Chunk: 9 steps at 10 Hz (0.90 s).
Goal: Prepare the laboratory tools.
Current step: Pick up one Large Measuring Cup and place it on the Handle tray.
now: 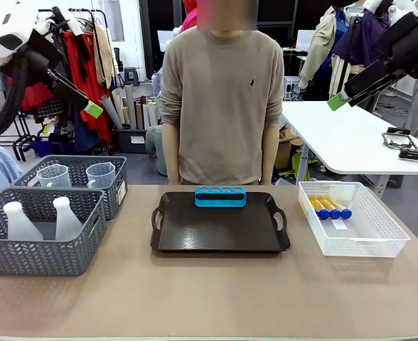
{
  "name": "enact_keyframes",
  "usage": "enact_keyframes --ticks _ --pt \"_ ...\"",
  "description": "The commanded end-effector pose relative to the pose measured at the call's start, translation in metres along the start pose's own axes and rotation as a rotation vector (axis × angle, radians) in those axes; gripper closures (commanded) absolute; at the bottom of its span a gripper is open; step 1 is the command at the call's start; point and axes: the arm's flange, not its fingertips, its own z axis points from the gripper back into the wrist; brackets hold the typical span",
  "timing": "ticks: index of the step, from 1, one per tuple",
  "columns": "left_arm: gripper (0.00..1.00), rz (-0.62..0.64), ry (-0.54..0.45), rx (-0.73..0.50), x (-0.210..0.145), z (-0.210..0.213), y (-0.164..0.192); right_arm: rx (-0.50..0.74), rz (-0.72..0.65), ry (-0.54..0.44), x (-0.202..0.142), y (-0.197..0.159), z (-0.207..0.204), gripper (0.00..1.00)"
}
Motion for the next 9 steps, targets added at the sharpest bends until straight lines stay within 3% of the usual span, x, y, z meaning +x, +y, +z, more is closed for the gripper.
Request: enact_keyframes --ticks 1,5,9 --pt "0.00 -0.004 0.076 0.014 0.007 0.030 -0.001 0.060 0.035 -0.016 0.000 -0.002 0.012 0.00" --pt "0.00 0.121 0.056 -0.015 0.019 0.060 0.004 0.091 0.151 -0.072 0.009 -0.008 0.051 0.00" --pt "0.00 0.163 -0.026 0.063 0.031 0.067 0.011 0.080 0.185 -0.089 0.009 -0.014 0.071 0.00"
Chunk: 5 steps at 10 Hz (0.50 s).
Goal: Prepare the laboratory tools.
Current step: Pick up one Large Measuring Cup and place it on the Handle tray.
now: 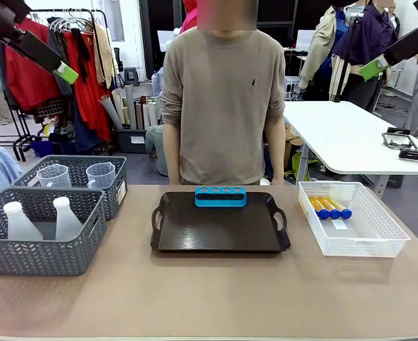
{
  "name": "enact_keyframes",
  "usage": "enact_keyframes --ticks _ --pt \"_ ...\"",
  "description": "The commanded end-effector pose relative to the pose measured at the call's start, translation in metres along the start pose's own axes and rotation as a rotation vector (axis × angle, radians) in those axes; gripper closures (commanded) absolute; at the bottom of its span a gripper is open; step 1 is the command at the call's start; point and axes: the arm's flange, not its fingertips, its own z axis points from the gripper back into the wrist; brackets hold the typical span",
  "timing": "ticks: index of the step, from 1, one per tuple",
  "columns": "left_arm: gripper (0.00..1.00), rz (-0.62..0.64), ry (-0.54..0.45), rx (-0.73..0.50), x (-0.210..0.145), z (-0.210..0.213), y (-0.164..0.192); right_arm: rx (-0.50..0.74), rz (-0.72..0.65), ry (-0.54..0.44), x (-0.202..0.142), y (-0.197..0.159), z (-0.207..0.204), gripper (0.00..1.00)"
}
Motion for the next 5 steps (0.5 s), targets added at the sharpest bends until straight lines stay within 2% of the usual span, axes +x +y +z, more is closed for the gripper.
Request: enact_keyframes --ticks 1,5 --pt "0.00 0.012 -0.053 0.009 0.0063 -0.0014 -0.0026 0.024 0.024 -0.029 -0.0014 -0.0077 0.0052 0.00" --pt "0.00 0.017 -0.059 -0.025 0.0073 -0.0014 -0.0034 -0.002 0.025 -0.047 0.0001 -0.0081 0.0107 0.00"
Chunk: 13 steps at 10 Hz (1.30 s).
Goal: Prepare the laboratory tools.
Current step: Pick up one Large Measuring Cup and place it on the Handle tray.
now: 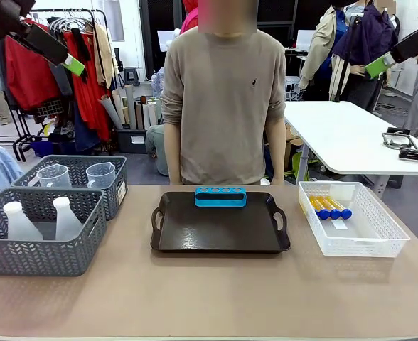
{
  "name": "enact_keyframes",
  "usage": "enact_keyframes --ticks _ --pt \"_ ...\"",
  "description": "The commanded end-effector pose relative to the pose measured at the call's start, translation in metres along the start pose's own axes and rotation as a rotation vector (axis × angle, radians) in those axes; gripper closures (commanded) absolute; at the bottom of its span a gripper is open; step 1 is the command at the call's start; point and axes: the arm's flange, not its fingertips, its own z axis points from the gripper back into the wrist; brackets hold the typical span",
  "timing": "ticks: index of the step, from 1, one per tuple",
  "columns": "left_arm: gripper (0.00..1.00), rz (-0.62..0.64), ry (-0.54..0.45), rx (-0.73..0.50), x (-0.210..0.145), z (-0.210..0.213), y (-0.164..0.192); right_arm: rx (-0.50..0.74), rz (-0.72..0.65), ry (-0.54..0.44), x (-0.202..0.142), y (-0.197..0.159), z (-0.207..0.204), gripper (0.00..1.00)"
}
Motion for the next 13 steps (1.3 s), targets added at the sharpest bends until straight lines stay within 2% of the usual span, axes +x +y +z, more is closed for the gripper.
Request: enact_keyframes --ticks 1,2,13 --pt "0.00 0.005 -0.028 -0.035 -0.0011 -0.0004 0.0006 -0.010 0.028 -0.041 0.0034 -0.0022 0.0035 0.00" --pt "0.00 0.000 0.000 0.000 0.0000 0.0000 0.0000 0.000 0.000 0.000 0.0000 0.0000 0.0000 0.00" --pt "0.00 0.000 0.000 0.000 0.0000 0.0000 0.0000 0.000 0.000 0.000 0.0000 0.0000 0.0000 0.00"
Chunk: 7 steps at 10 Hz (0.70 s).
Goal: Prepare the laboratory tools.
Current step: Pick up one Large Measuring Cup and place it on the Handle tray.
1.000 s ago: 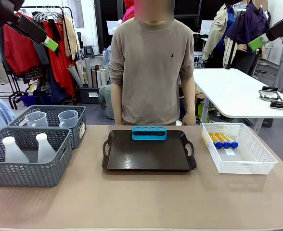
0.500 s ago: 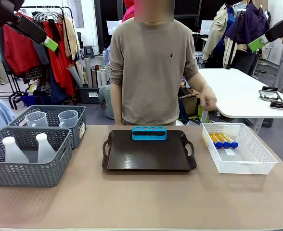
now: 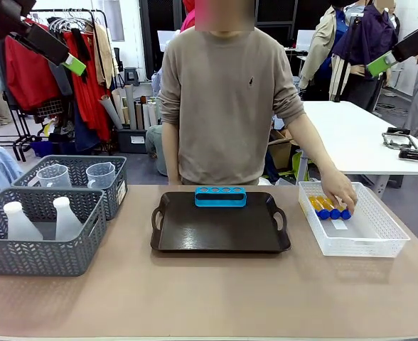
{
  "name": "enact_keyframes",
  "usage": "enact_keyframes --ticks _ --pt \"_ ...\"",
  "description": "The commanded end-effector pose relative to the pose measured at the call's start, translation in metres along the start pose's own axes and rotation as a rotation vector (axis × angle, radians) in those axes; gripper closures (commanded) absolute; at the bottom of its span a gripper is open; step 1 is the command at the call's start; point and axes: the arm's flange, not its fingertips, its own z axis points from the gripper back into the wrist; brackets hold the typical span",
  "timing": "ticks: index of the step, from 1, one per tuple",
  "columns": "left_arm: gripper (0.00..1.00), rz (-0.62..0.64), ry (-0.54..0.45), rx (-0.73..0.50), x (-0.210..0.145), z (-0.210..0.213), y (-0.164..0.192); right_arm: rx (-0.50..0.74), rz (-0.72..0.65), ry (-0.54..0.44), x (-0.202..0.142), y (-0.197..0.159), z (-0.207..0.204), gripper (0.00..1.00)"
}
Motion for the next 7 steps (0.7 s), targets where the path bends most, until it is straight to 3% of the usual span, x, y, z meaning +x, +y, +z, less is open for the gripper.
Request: enact_keyframes --ticks 1,4,7 --pt "0.00 -0.003 0.003 0.006 0.000 0.000 0.000 0.011 0.003 -0.007 0.000 0.001 -0.001 0.00" --pt "0.00 0.000 0.000 0.000 0.000 0.000 0.000 0.011 0.003 -0.007 0.000 0.001 -0.001 0.00" --pt "0.00 0.012 0.219 0.169 0.028 -0.021 0.014 0.011 0.003 -0.007 0.000 0.001 -0.001 0.00"
